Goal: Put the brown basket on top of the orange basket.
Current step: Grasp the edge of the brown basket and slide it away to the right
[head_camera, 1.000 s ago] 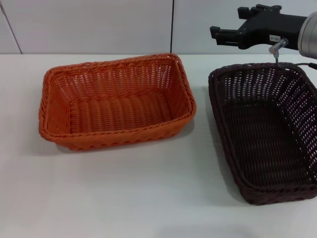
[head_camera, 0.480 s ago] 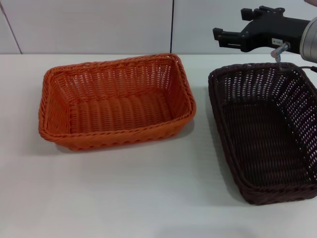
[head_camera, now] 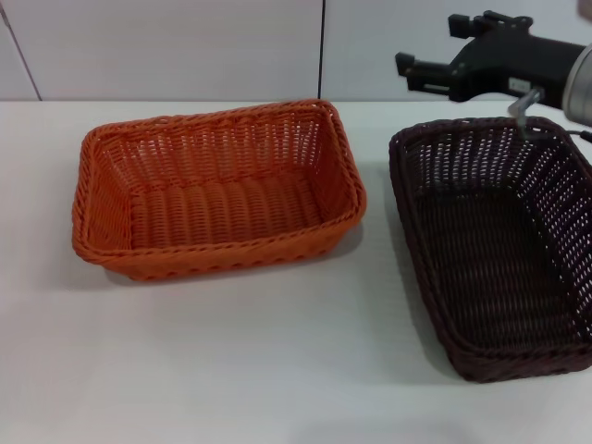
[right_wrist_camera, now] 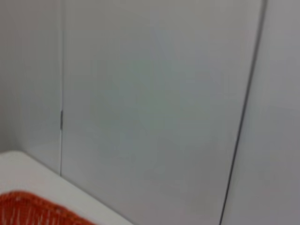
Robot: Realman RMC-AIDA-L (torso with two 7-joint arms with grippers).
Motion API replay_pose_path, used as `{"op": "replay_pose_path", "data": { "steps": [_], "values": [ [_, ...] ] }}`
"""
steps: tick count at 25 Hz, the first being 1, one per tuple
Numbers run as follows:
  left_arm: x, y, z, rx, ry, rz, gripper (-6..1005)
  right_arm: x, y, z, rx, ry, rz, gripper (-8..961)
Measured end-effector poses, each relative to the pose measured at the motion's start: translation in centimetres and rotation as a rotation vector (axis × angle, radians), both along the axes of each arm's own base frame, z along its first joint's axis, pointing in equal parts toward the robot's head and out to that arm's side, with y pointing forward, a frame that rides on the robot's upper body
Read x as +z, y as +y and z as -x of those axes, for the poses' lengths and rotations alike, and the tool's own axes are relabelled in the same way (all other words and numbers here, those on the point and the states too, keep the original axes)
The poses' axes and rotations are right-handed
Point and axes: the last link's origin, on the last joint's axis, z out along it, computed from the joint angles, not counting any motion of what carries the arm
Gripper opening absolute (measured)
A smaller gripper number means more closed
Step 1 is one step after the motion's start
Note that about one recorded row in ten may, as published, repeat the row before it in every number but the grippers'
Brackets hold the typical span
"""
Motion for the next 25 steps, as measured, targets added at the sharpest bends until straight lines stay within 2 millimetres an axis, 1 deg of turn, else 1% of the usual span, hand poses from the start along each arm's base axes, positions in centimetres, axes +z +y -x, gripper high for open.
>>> {"op": "replay_pose_path", "data": {
  "steps": [3,7,13,14,16,18,19,20,21,23,24,25],
  "values": [
    [0.0,-0.3,0.2,0.005,-0.004,-0.003,736,-0.8,-0.3,0.1,0.045,-0.054,-0.021,818],
    [0.1,-0.5,0.3,0.004,-0.018,-0.009,736,-1.1,-0.5,0.3,0.065,-0.067,-0.075,818],
    [0.3,-0.8,0.6,0.013,-0.023,-0.015,734,-0.7,-0.8,1.3,0.059,0.019,-0.062,818],
    [0.3,-0.8,0.6,0.013,-0.023,-0.015,734,-0.2,-0.7,1.6,0.042,0.053,-0.025,818],
    [0.3,-1.0,0.7,0.017,-0.025,-0.019,734,0.0,-0.8,1.7,0.030,0.070,0.002,818],
    [0.4,-1.1,0.8,0.021,-0.026,-0.025,733,0.6,-0.8,1.9,-0.002,0.088,0.087,817],
    [0.4,-1.1,0.8,0.021,-0.026,-0.027,733,1.0,-0.9,1.9,-0.043,0.080,0.174,817],
    [0.5,-1.1,0.8,0.022,-0.027,-0.028,733,1.0,-0.9,1.9,-0.043,0.080,0.174,817],
    [0.5,-1.1,0.8,0.023,-0.027,-0.030,733,1.2,-1.0,2.0,-0.072,0.074,0.214,817],
    [0.5,-1.2,0.9,0.025,-0.028,-0.032,732,1.8,-1.2,2.4,-0.125,0.039,0.283,817],
    [0.5,-1.2,0.9,0.027,-0.029,-0.032,732,2.7,-1.4,2.9,-0.164,0.003,0.324,817],
    [0.6,-1.1,0.9,0.028,-0.030,-0.034,732,2.7,-1.4,2.9,-0.164,0.003,0.324,817]
  ]
}}
